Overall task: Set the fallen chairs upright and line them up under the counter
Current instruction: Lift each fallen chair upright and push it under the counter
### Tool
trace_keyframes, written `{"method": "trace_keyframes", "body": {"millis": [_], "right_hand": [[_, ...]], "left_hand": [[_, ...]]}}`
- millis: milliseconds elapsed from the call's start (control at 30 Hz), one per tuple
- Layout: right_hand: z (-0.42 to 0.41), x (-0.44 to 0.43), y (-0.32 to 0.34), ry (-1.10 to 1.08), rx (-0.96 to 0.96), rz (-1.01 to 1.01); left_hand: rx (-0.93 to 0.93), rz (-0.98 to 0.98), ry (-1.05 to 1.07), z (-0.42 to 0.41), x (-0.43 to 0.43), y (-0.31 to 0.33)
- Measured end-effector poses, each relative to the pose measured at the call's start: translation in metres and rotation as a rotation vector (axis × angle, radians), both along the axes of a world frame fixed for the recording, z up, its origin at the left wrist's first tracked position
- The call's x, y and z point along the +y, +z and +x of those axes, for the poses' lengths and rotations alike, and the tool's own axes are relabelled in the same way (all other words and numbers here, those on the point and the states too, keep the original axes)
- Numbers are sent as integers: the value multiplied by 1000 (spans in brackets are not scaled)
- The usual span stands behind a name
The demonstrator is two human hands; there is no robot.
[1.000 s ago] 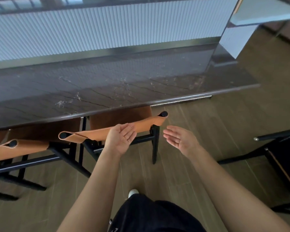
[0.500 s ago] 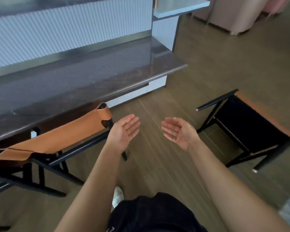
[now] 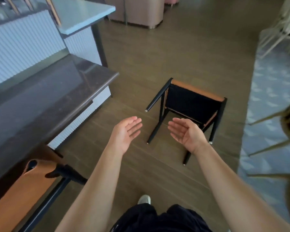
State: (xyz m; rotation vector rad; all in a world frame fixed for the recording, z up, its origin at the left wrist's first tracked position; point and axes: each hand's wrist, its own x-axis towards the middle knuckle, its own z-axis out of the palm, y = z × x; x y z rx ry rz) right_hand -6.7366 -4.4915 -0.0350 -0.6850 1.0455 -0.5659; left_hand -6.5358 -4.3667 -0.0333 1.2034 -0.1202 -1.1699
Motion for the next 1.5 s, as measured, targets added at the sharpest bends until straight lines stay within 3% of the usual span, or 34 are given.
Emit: {"method": "trace_keyframes", "body": {"millis": [333, 567, 1133, 1500], "right_hand": [[-68, -52, 3, -402, -56, -13], [-131, -83, 7, -521, -32, -54], [-340, -241, 12, -475, -15, -74], [-392, -349, -7, -515, -23, -47]], "left_hand": [[-21, -40, -333, -27, -124, 15], [-65, -39, -449, -88, -179, 12], [-18, -46, -468, -310, -355, 5], [37, 2, -418, -357, -479, -13]]}}
